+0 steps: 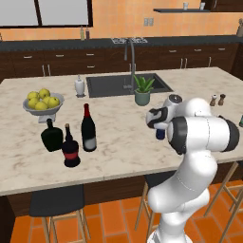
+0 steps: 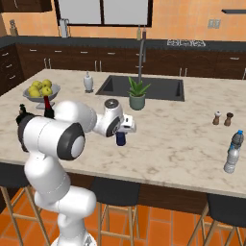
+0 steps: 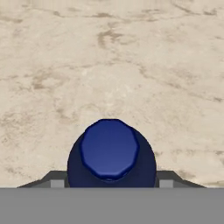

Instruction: Move the plastic bottles in the middle to the plastics group, and the glass bottles in the middle to the glass group.

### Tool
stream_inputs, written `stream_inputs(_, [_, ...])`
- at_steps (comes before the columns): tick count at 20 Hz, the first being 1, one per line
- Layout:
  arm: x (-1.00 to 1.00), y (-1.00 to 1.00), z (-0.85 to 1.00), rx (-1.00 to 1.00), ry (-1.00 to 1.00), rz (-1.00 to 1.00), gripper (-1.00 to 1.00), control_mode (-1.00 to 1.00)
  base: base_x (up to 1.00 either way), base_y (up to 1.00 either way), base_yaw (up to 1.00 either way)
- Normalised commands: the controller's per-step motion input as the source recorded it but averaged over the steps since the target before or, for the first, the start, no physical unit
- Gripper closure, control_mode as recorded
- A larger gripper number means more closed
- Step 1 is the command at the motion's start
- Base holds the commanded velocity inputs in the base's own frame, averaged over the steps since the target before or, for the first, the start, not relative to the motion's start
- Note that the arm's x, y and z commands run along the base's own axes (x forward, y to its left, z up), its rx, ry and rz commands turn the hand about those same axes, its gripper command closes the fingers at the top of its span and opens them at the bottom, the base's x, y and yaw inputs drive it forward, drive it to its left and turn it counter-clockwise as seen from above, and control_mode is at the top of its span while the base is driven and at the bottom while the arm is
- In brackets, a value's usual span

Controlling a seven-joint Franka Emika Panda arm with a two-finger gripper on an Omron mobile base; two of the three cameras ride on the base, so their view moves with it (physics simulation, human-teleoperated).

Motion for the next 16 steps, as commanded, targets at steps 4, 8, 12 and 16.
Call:
stream_inputs(4, [-0.05, -1.00, 0.57, 0.10, 0.00, -0.12, 1.00, -1.00, 0.00, 0.00, 0.00])
stream_inputs(8, [-0.01, -1.00, 0.48, 0.10, 0.00, -0.15, 1.00, -1.00, 0.00, 0.00, 0.00])
stream_inputs(12, [0.00, -1.00, 0.34, 0.10, 0.00, -0.19, 1.00, -1.00, 0.00, 0.00, 0.00])
stream_inputs(16, [-0.21, -1.00, 0.07, 0.05, 0.06, -0.19, 1.00, -1.00, 0.00, 0.00, 0.00])
